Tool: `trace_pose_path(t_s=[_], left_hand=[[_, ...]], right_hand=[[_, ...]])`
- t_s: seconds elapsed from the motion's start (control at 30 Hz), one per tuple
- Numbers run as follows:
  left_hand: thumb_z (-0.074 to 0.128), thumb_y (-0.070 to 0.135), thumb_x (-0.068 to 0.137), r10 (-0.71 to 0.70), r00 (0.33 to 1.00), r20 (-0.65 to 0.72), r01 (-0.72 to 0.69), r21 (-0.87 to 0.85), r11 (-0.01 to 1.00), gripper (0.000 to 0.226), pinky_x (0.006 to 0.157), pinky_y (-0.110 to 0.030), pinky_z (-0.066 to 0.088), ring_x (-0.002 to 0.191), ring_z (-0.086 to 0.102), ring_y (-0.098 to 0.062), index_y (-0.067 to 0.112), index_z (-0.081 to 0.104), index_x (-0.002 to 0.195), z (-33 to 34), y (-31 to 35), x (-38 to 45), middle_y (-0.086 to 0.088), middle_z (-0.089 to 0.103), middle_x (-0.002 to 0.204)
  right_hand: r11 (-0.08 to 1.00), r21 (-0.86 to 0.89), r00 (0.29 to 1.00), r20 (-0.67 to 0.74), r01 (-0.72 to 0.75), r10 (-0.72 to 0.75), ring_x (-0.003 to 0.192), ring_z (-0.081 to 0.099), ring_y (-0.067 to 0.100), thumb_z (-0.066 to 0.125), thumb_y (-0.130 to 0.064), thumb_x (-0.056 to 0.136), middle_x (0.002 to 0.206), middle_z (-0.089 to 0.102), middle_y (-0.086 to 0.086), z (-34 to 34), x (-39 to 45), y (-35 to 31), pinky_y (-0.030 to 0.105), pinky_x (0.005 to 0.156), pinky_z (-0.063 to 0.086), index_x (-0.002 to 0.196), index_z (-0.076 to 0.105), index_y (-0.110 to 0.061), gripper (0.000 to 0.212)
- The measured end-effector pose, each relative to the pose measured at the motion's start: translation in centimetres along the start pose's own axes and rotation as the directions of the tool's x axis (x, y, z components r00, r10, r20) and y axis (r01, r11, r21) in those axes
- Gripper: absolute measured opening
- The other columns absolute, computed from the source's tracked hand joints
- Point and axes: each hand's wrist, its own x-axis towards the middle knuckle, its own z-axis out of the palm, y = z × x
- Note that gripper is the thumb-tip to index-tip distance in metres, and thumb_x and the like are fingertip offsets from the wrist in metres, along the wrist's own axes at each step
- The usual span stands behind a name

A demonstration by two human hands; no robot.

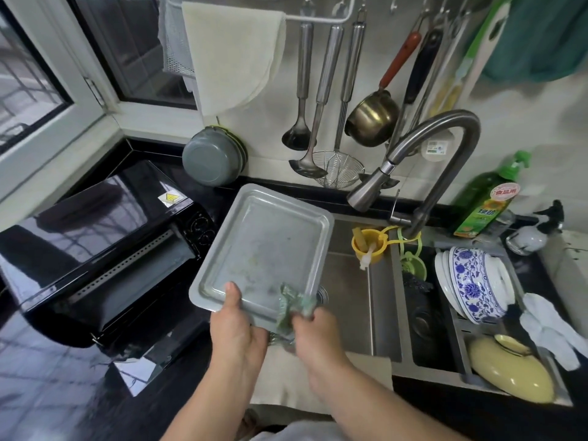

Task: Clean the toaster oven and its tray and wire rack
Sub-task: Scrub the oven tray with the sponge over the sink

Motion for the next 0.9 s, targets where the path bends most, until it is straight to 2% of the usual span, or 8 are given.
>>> trace_pose_path(t_s=[0.17,0.3,0.37,0.47,0.57,0.73,0.8,0.9], left_hand=[[0.05,0.03,0.11,0.012,0.999,0.035,-0.015,0.094,0.995,0.024,0.067,-0.04,0.063,0.095,0.079,-0.027,0.015,0.065,0.124,0.1,0.3,-0.5,-0.008,0.08,0.111],[0.05,0.027,0.11,-0.002,0.997,0.072,-0.009,0.149,0.989,0.028,0.088,-0.046,0.06,0.102,0.077,-0.027,0.014,0.063,0.132,-0.5,0.5,-1.3,-0.007,0.079,0.115],[0.05,0.028,0.11,0.022,0.997,0.07,-0.032,0.148,0.988,0.028,0.09,-0.048,0.058,0.101,0.077,-0.028,0.014,0.064,0.129,-0.2,0.7,-1.2,-0.008,0.079,0.114],[0.049,0.032,0.111,0.037,0.999,0.019,-0.039,0.114,0.993,0.032,0.091,-0.053,0.059,0.102,0.076,-0.033,0.01,0.064,0.128,0.9,0.6,-0.9,-0.014,0.077,0.117],[0.05,0.029,0.111,0.069,0.998,-0.011,-0.067,0.111,0.992,0.032,0.093,-0.053,0.058,0.1,0.077,-0.034,0.006,0.063,0.128,0.9,0.3,-0.7,-0.014,0.078,0.113],[0.053,0.026,0.109,-0.028,0.999,0.028,0.022,0.174,0.984,0.023,0.089,-0.046,0.057,0.095,0.078,-0.028,0.01,0.066,0.12,-1.3,-1.0,-1.9,-0.011,0.08,0.107],[0.052,0.025,0.109,-0.033,0.999,0.029,0.029,0.154,0.988,0.022,0.087,-0.046,0.058,0.094,0.078,-0.029,0.011,0.066,0.12,-1.2,-1.0,-1.9,-0.011,0.08,0.106],[0.052,0.027,0.109,-0.003,1.0,-0.016,0.004,0.096,0.995,0.022,0.076,-0.042,0.059,0.089,0.079,-0.026,0.012,0.066,0.119,0.0,-0.5,-1.0,-0.008,0.081,0.101]], right_hand=[[0.999,-0.045,0.996,-0.089,0.026,-0.03,0.093,0.066,0.024,0.063,-0.02,0.095,0.102,0.07,0.008,-1.9,4.6,-3.3,0.04,0.084,0.056,0.11,0.065,-0.011,0.017],[0.995,0.059,0.979,-0.192,0.076,-0.063,0.094,0.061,0.023,0.061,-0.016,0.097,0.1,0.063,0.006,-4.5,8.6,-10.2,0.033,0.07,0.048,0.122,0.059,-0.009,0.026],[0.996,-0.001,0.973,-0.215,0.088,-0.086,0.09,0.063,0.023,0.059,-0.019,0.097,0.097,0.064,0.005,-3.8,7.3,-9.3,0.033,0.068,0.049,0.113,0.062,-0.013,0.017],[0.999,-0.024,0.997,-0.078,0.02,-0.022,0.084,0.068,0.023,0.061,-0.023,0.095,0.094,0.071,0.006,-0.8,2.8,-2.3,0.041,0.072,0.059,0.094,0.065,-0.019,0.006],[0.994,0.069,0.994,0.082,-0.084,0.078,0.086,0.072,0.023,0.061,-0.014,0.095,0.095,0.074,0.007,-0.2,0.5,0.6,0.035,0.064,0.06,0.101,0.067,-0.013,0.009],[0.992,0.093,0.973,-0.219,0.091,-0.068,0.082,0.058,0.017,0.059,-0.015,0.099,0.095,0.063,0.003,-4.9,6.8,-8.3,0.031,0.068,0.044,0.102,0.058,-0.013,0.004],[0.992,0.042,0.965,-0.24,0.118,-0.105,0.085,0.057,0.019,0.056,-0.013,0.099,0.092,0.059,0.001,-5.3,7.2,-9.2,0.035,0.076,0.046,0.101,0.053,-0.017,0.006],[0.996,-0.05,0.984,-0.162,0.069,-0.076,0.081,0.066,0.018,0.058,-0.02,0.098,0.09,0.068,0.003,-2.5,4.1,-4.6,0.034,0.069,0.055,0.1,0.065,-0.014,0.009]])
